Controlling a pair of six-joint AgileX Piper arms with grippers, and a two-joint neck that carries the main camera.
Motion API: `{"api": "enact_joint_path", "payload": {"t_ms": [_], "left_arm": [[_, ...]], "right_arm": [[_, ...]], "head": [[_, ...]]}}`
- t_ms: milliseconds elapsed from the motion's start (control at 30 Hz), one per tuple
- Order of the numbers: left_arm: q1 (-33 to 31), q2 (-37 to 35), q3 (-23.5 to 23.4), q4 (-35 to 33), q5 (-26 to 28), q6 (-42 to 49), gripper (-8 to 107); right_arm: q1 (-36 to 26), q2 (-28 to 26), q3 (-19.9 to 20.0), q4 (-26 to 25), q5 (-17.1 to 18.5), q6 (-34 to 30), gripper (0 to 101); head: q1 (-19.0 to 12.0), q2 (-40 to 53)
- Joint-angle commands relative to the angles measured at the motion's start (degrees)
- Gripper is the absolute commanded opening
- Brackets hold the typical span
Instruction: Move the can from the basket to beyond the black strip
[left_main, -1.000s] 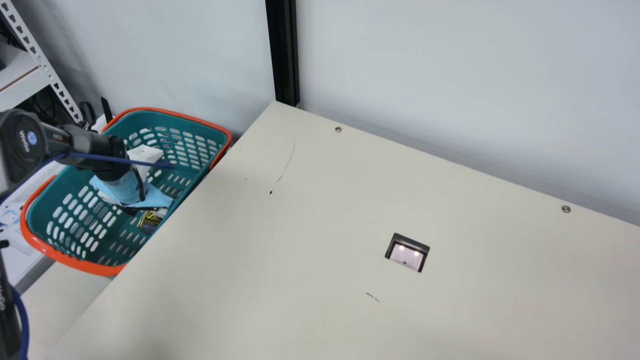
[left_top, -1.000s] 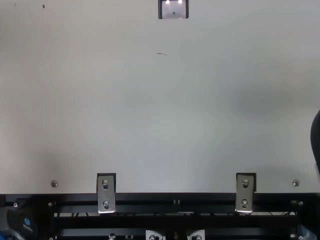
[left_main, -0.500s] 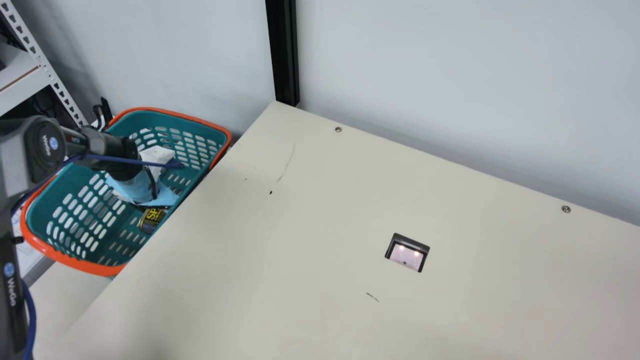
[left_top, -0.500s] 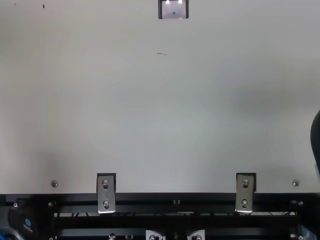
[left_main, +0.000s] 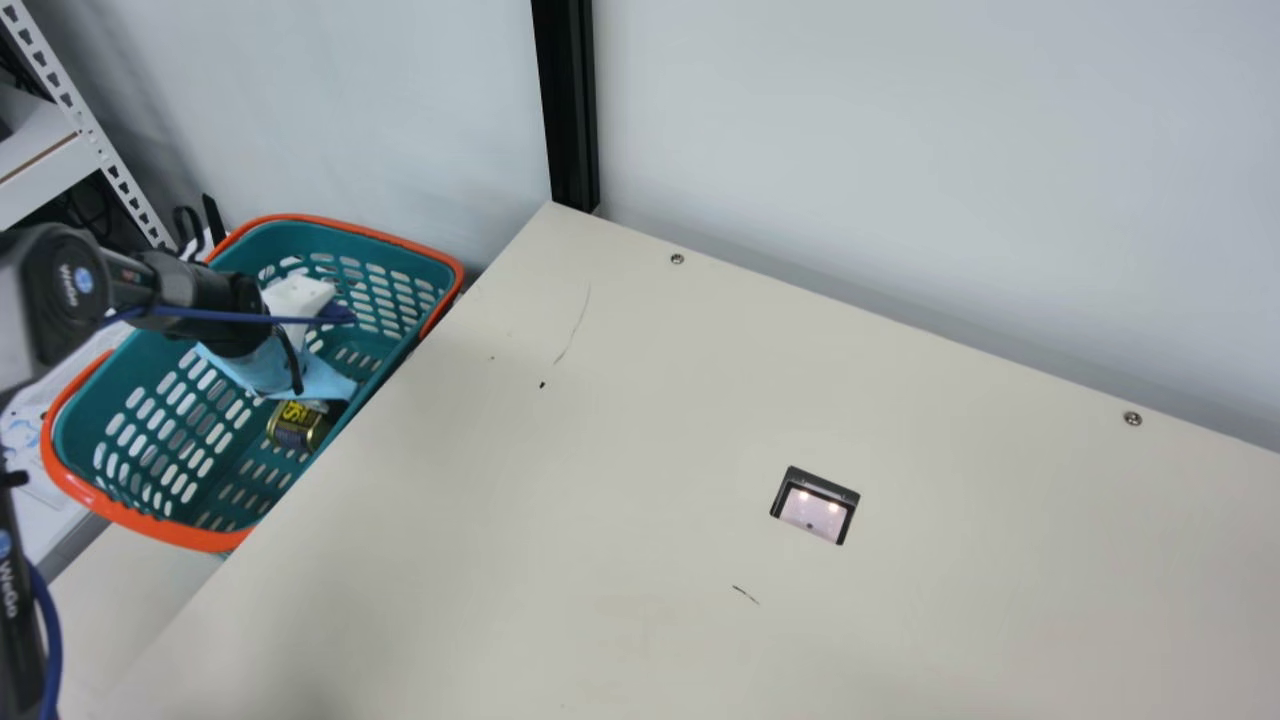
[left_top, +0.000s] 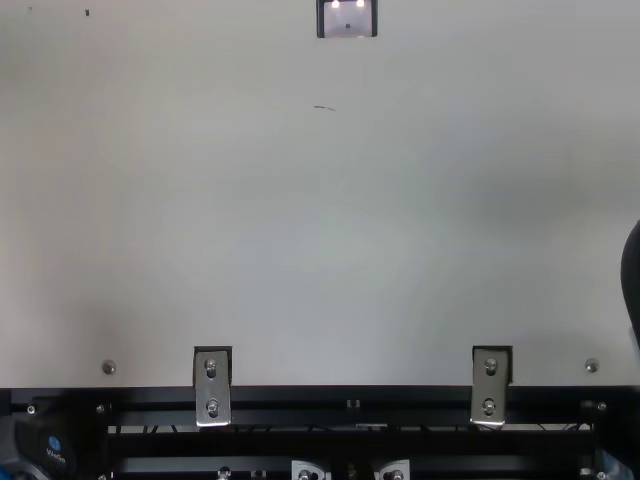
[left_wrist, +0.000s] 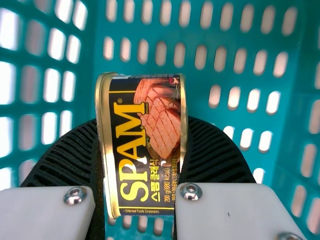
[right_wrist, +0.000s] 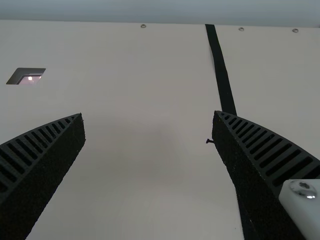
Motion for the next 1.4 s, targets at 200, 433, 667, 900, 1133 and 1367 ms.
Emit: {"api": "enact_joint_path", "payload": {"t_ms": [200,433,667,900,1133,1367], "left_arm": [[0.11,-19.15,11.1,-8.52,-3.38,5.61,10],[0.79,-34.59,17.37,-13.38,-1.99,7.96,10],[1.82,-49.03,21.7,-15.09,0.12,5.76,10],[1.68,-61.61,22.4,-14.67,5.59,-0.19,10],[0.29,-69.55,18.56,-16.73,17.0,-4.92,10],[-1.97,-73.3,15.03,-19.85,30.92,-8.28,10]], "right_arm": [[0.0,0.0,0.0,0.0,0.0,0.0,101],[0.0,0.0,0.0,0.0,0.0,0.0,101],[0.0,0.0,0.0,0.0,0.0,0.0,101],[0.0,0.0,0.0,0.0,0.0,0.0,101],[0.0,0.0,0.0,0.0,0.0,0.0,101],[0.0,0.0,0.0,0.0,0.0,0.0,101]], "head": [[-2.02,1.08],[-2.02,1.08],[-2.02,1.08],[-2.02,1.08],[-2.02,1.08],[-2.02,1.08]]}}
